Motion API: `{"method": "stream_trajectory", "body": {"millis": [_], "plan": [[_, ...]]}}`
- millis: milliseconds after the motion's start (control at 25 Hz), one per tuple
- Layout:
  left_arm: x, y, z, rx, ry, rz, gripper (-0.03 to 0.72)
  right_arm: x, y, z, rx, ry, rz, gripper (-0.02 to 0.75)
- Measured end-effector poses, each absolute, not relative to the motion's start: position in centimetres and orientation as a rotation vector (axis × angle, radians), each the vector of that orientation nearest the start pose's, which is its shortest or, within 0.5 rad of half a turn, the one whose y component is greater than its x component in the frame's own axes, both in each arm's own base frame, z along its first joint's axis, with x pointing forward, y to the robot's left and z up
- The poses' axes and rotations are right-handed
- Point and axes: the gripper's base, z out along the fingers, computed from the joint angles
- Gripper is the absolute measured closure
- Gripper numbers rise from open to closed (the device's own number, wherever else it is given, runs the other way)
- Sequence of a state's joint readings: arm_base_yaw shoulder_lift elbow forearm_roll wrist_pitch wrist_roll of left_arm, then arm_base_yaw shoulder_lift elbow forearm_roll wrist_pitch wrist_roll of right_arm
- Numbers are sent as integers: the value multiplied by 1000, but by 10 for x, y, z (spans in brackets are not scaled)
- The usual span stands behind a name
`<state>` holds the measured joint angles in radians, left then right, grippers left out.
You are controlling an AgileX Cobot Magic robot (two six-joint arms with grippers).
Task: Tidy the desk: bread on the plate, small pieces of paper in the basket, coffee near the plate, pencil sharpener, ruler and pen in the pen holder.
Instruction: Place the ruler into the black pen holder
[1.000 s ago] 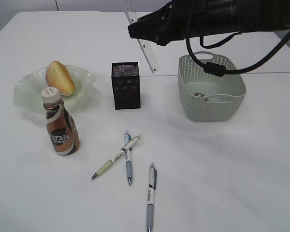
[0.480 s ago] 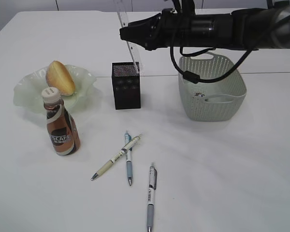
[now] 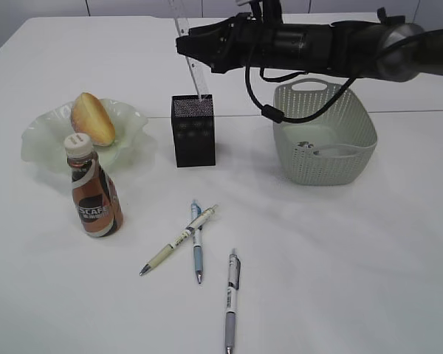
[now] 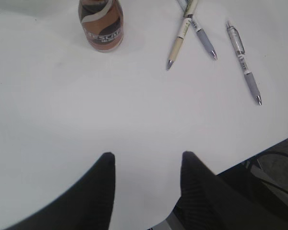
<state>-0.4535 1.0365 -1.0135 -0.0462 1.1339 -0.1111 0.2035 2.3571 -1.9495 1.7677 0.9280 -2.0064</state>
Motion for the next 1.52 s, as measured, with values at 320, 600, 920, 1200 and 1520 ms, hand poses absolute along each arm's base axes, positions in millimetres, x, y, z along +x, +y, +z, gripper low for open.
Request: {"method": "stream_trajectory", "body": {"millis": [320, 600, 920, 1200, 1520], "plan": [[170, -87, 336, 446, 2664, -240, 356, 525, 180, 221, -914, 1366, 756, 470], [170, -87, 336, 451, 2664, -239, 356, 537, 181, 201, -895, 1389, 742, 470], [169, -89, 336, 445, 2669, -270, 356, 540, 181, 185, -888, 1415, 756, 470], [169, -90, 336, 442, 2671, -284, 356, 540, 181, 184, -873, 1430, 774, 446], [169, -90, 336, 443, 2671, -279, 356, 540, 181, 184, -818, 1473, 835, 339]]}}
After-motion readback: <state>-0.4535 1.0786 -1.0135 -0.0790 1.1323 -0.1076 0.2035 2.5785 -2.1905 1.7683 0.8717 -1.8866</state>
